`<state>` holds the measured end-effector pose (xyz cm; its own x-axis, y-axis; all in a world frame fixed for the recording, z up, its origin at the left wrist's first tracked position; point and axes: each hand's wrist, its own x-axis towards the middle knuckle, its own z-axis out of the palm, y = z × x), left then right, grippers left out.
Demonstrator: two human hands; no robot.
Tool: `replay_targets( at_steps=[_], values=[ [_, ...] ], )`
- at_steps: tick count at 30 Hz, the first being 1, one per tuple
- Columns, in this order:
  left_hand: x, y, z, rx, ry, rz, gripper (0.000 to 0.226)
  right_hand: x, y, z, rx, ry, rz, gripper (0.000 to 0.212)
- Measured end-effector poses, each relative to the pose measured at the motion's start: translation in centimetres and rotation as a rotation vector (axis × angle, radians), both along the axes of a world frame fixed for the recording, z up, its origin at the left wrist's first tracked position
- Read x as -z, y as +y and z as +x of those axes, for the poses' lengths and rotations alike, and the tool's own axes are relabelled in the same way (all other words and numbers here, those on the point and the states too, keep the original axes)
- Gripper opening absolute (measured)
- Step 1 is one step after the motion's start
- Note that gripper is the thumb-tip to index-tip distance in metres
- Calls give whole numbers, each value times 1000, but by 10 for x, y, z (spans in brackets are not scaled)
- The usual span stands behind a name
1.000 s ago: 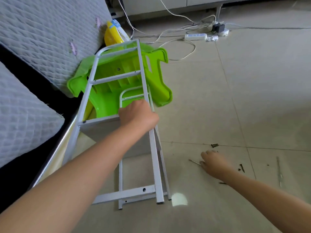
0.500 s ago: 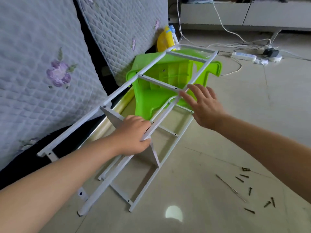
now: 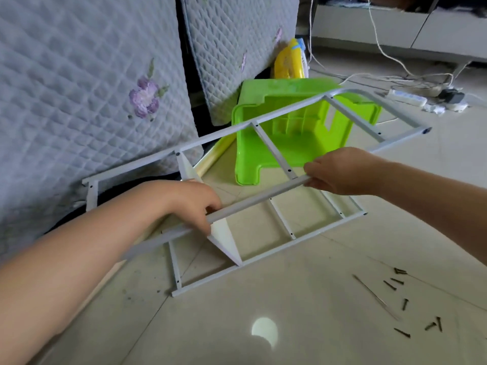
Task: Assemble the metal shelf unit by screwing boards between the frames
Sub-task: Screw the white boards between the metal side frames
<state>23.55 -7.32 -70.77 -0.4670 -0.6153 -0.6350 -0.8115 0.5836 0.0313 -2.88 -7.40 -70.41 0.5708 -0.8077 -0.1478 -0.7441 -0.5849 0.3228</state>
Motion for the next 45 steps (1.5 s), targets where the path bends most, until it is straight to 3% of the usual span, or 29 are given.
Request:
replay_targets(
  at_steps=[3, 5, 14, 21, 24, 27, 29, 33, 35, 37, 41, 45],
  values=[
    [3, -6, -10, 4, -20, 82, 9, -1, 14, -6, 33, 10, 2, 35],
    [2, -9, -13, 16, -53, 111, 22, -4, 23, -9, 49, 0, 2, 34],
    [0, -16, -36, 81, -247, -81, 29, 13, 47, -20, 170, -107, 42, 31],
    [-2, -6, -78, 96, -128, -97, 49, 29, 54, -63, 348, -136, 100, 24],
    [4, 0, -97, 180, -88, -183, 42, 38, 59, -79, 410, -165, 164, 14],
    [13, 1, -110, 213, -83, -276, 26, 49, 60, -86, 427, -196, 140, 19],
    [17, 1, -115, 203, -71, -301, 27, 59, 61, -85, 442, -225, 149, 22],
    [22, 3, -122, 102, 0, -237, 47, 79, 62, -83, 449, -288, 230, 10],
    [23, 2, -128, 98, 49, -224, 48, 83, 62, -84, 473, -343, 242, 17],
    [23, 0, -137, 113, 72, -202, 46, 89, 62, -87, 511, -383, 262, 6],
    [22, -7, -159, 171, 62, -169, 48, 93, 70, -91, 586, -483, 285, 43],
    [15, -14, -193, 192, 234, -298, 36, 79, 92, -114, 670, -471, 170, 50]
  ],
)
